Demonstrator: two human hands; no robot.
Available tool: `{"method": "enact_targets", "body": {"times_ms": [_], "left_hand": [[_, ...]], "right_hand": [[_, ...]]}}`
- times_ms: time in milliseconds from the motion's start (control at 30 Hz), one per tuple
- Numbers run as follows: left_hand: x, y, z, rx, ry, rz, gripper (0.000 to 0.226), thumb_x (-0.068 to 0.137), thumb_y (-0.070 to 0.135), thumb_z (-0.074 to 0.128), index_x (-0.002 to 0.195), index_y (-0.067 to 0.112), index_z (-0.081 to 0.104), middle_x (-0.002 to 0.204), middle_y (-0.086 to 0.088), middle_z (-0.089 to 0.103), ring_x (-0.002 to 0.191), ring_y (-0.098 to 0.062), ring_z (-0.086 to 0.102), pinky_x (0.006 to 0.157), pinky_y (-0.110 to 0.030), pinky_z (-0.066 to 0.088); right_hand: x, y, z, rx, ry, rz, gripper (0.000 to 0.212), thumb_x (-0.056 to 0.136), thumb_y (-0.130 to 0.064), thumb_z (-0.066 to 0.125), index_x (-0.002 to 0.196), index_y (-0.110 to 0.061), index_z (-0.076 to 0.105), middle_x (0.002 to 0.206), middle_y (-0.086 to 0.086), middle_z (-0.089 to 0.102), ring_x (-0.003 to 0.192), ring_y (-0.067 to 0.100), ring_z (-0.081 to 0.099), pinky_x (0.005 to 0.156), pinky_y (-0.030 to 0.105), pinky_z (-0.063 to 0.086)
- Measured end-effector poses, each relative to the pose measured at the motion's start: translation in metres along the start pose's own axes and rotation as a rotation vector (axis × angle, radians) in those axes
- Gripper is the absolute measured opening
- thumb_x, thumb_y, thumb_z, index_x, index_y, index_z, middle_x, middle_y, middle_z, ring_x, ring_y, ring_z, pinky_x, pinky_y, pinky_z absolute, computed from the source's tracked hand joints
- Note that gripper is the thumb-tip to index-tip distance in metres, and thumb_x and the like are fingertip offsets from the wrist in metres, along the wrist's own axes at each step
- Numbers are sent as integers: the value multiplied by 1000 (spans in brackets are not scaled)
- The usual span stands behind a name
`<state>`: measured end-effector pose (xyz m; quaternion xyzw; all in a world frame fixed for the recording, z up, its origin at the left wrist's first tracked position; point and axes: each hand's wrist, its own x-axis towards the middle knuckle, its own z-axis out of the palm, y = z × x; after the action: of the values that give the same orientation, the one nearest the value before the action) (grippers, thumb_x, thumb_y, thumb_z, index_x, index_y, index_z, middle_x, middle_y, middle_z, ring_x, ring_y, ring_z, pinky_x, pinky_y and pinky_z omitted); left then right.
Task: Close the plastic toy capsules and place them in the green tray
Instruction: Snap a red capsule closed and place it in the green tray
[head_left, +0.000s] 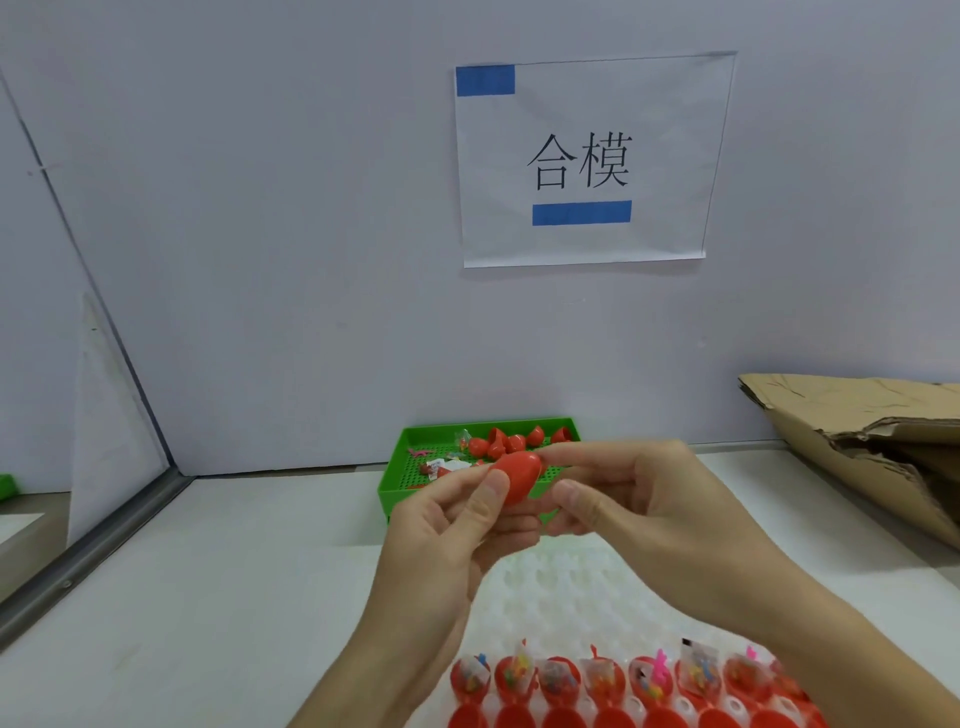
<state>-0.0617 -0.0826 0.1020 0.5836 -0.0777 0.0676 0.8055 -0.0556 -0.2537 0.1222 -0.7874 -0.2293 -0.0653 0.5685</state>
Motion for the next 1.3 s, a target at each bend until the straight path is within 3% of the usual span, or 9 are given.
{"method": "enact_targets", "body": {"times_ms": [200, 300, 367, 500, 667, 833, 1000, 1167, 1300], "left_hand": [[1, 1, 5, -185, -43, -98, 36, 74, 31, 65, 87, -1, 77, 79, -20, 71, 65, -19, 69, 60, -25, 58], [0, 0, 7, -169, -51, -98, 36, 75, 33, 63, 84, 2, 79, 78, -20, 72, 64, -18, 69, 60, -25, 58], [0, -1, 8, -152, -63, -100, 36, 76, 36, 62, 81, 5, 79, 76, -19, 72, 61, -17, 69, 58, -24, 58], [-1, -3, 11, -103, -94, -97, 43, 68, 46, 65, 77, 7, 79, 74, -19, 72, 60, -18, 68, 57, -25, 58], [0, -4, 10, -69, -117, -91, 52, 72, 52, 60, 83, 4, 79, 84, -28, 73, 65, -23, 70, 60, -27, 57], [0, -3, 7, -49, -161, -52, 37, 84, 32, 55, 93, 3, 77, 93, -27, 73, 76, -26, 72, 65, -28, 58], [-1, -4, 9, 0, -161, 13, 35, 84, 31, 58, 110, 9, 67, 88, -21, 75, 76, -27, 73, 63, -26, 57], [-3, -8, 10, 148, -112, 132, 33, 84, 35, 59, 107, 13, 70, 81, -14, 76, 75, -26, 74, 62, -24, 57], [-7, -8, 9, 317, -57, 252, 24, 82, 31, 61, 100, 31, 76, 74, -5, 75, 69, -18, 73, 65, -26, 60]], "right_hand": [[-2, -4, 4, 101, 72, -83, 22, 87, -10, 72, 93, -31, 75, 82, -4, 78, 76, 12, 75, 70, 18, 58], [-1, -2, 4, 48, 147, -83, 16, 79, -24, 78, 94, -27, 75, 79, -3, 76, 74, 15, 74, 69, 32, 61], [-1, -2, 4, 1, 172, -112, 21, 80, -19, 80, 97, -29, 74, 78, -5, 72, 72, 15, 70, 72, 38, 59], [0, -1, 6, -56, 172, -155, 31, 80, -9, 80, 96, -36, 76, 82, -10, 70, 76, 14, 67, 70, 33, 56], [2, 3, 1, -2, 177, -106, 23, 81, -11, 79, 93, -31, 77, 83, -5, 73, 76, 12, 68, 71, 30, 58], [1, 4, -1, 25, 179, -87, 21, 81, -13, 78, 92, -31, 76, 84, -4, 74, 77, 13, 69, 73, 31, 59], [1, 4, -1, 24, 171, -109, 23, 79, -14, 80, 92, -32, 75, 84, -3, 73, 77, 16, 69, 73, 35, 60], [2, 7, 1, 1, 186, -151, 29, 76, -10, 82, 90, -34, 74, 81, -3, 73, 75, 15, 70, 70, 26, 57], [3, 11, 2, 34, 191, -164, 34, 74, 3, 81, 84, -29, 75, 77, -2, 76, 73, 14, 73, 70, 20, 56]]}}
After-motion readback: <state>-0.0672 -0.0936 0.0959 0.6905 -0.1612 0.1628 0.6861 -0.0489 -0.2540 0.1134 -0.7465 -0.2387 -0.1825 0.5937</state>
